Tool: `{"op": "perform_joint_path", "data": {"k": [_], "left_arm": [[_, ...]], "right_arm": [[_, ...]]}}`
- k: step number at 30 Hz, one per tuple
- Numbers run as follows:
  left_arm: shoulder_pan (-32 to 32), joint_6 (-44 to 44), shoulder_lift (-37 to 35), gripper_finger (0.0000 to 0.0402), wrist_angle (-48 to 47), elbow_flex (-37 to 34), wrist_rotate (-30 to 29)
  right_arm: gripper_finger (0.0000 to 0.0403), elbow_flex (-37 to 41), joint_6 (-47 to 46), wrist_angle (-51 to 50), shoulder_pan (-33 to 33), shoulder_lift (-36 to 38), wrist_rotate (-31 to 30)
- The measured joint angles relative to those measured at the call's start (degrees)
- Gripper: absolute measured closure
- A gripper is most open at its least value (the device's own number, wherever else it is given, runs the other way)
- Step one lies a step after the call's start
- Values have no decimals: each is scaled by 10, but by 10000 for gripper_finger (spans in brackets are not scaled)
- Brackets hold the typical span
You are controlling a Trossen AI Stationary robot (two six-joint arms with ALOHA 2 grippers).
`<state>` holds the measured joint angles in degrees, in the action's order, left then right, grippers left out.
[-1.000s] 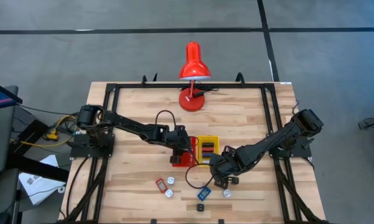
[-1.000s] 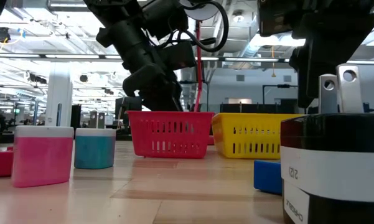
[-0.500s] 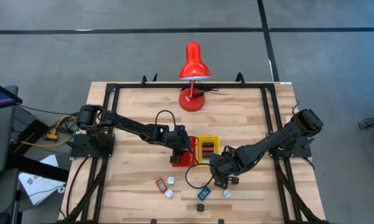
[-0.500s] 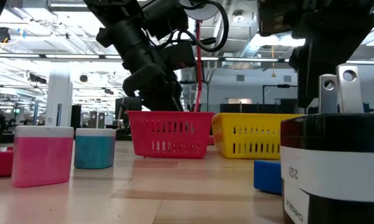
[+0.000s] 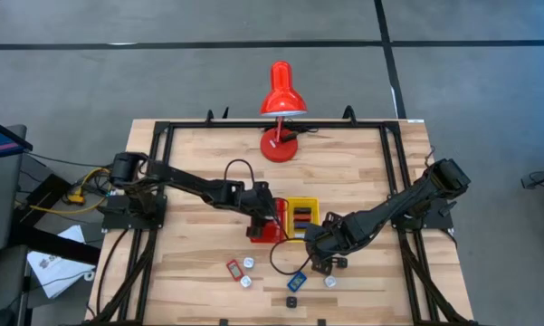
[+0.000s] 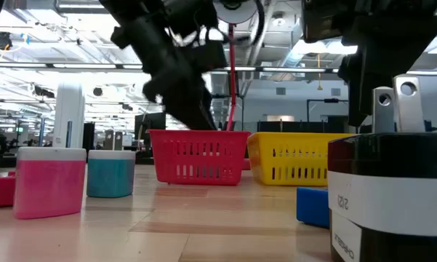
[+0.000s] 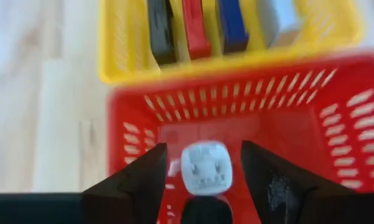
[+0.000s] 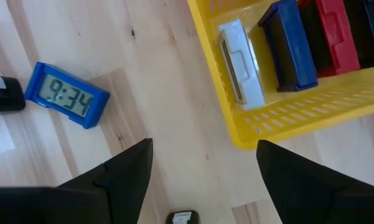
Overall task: Pick & Place Office items
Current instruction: Put the top black charger adapter into the red bin
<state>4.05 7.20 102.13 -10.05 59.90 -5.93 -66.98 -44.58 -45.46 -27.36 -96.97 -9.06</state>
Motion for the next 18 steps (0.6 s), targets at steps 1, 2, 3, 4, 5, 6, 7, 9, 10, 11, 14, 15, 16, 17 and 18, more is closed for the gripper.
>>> {"op": "perform_joint_path", "data": {"k": [1, 2, 3, 4, 5, 6, 7, 9, 10, 11, 14, 15, 16, 17, 18], "left_arm": [[0, 0, -11, 197, -1, 0, 0], [0, 0, -22, 192, -5, 0, 0], [0, 0, -33, 187, -8, 0, 0], [0, 0, -47, 182, -15, 0, 0], [0, 0, -60, 176, -20, 0, 0], [0, 0, -73, 170, -18, 0, 0], [0, -1, -89, 164, -23, -1, 1], [0, -1, -116, 153, -13, -15, 10], [0, -1, -131, 148, -6, -26, 16], [0, -2, -144, 143, -5, -39, 21], [1, -7, -181, 132, 25, -76, 29], [1, -10, -192, 129, 38, -89, 29], [1, -13, -202, 127, 56, -101, 29], [1, -16, -211, 125, 73, -113, 29], [1, -16, -222, 123, 89, -127, 29]], "right_arm": [[124, 0, 0, -5, 0, 0, 0], [124, 0, -3, -12, -1, 0, 0], [124, 0, -6, -20, -1, 0, 1], [124, 0, -13, -31, -1, 2, 3], [124, 0, -21, -44, -3, 3, 6], [124, 0, -30, -53, -4, 4, 13], [124, 0, -34, -65, -7, 6, 18], [124, 0, -39, -91, -18, 12, 22], [124, 0, -42, -92, -25, 16, 27], [124, 0, -47, -98, -33, 20, 30], [124, 0, -75, -104, -60, 38, 33], [124, 0, -90, -105, -69, 43, 34], [124, 0, -106, -105, -82, 48, 34], [124, 0, -126, -107, -94, 52, 33], [124, 0, -147, -109, -107, 54, 30]]}}
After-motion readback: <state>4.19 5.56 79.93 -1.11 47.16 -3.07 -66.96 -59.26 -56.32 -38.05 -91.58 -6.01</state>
